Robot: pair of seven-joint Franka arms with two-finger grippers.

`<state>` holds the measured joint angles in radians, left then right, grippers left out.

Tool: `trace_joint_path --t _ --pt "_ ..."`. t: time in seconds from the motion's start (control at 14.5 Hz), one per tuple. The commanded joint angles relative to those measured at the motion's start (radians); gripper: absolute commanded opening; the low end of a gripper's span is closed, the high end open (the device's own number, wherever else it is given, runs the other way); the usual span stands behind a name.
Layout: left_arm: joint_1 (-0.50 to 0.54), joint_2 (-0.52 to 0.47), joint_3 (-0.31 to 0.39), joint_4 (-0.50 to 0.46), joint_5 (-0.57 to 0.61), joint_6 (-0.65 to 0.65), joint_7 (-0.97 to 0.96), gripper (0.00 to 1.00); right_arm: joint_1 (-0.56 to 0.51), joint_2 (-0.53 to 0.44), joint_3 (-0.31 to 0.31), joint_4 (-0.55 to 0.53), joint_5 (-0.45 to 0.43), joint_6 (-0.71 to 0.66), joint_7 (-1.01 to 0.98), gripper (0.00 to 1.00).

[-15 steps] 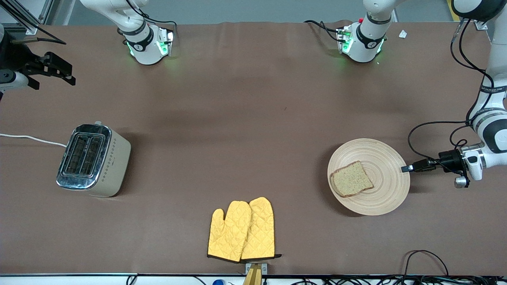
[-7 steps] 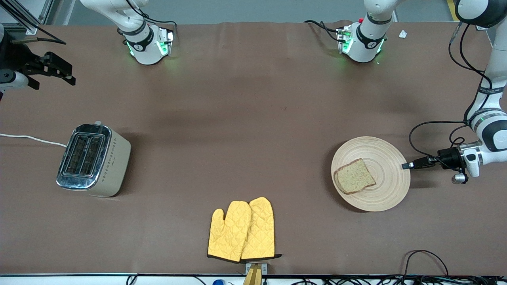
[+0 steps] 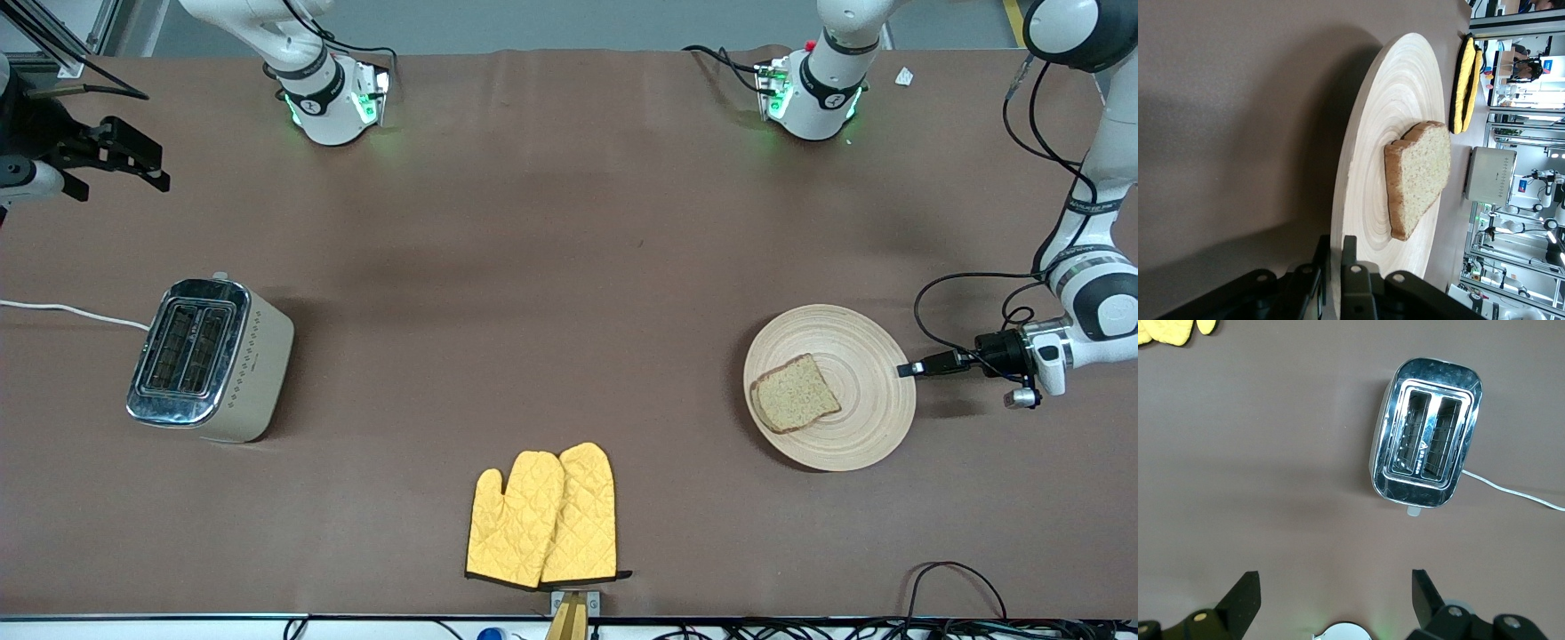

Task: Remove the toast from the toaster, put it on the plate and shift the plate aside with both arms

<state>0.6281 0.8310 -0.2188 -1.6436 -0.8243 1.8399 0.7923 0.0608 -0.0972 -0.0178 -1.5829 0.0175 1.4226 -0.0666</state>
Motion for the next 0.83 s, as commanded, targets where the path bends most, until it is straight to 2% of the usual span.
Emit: trace_joint_path --t 0.0,0.14,0.28,0.34,0.55,0.76 --pt "0.012 0.014 -0.011 0.027 0.001 -0.042 0.002 0.09 0.005 -0.012 0.002 -0.002 -0.014 -0.008 0.013 1.00" --pt "0.012 0.014 -0.011 0.027 0.002 -0.042 0.002 0.27 0.005 -0.012 0.002 -0.002 -0.016 -0.008 0.013 1.00" --pt "0.010 0.013 -0.011 0.028 0.001 -0.042 -0.008 0.70 0.005 -0.012 0.002 -0.002 -0.016 -0.008 0.011 1.00" --pt "0.010 0.010 -0.011 0.030 0.001 -0.042 -0.011 1.00 0.005 -0.012 0.002 -0.002 -0.016 -0.010 0.011 1.00" --pt "0.002 0.005 -0.011 0.089 0.010 -0.045 -0.043 1.00 0.005 -0.012 0.001 -0.002 -0.025 -0.010 0.010 1.00" --pt "-0.013 0.003 -0.024 0.198 0.088 -0.085 -0.190 1.00 -0.012 -0.012 -0.008 -0.005 -0.045 -0.014 0.010 1.00"
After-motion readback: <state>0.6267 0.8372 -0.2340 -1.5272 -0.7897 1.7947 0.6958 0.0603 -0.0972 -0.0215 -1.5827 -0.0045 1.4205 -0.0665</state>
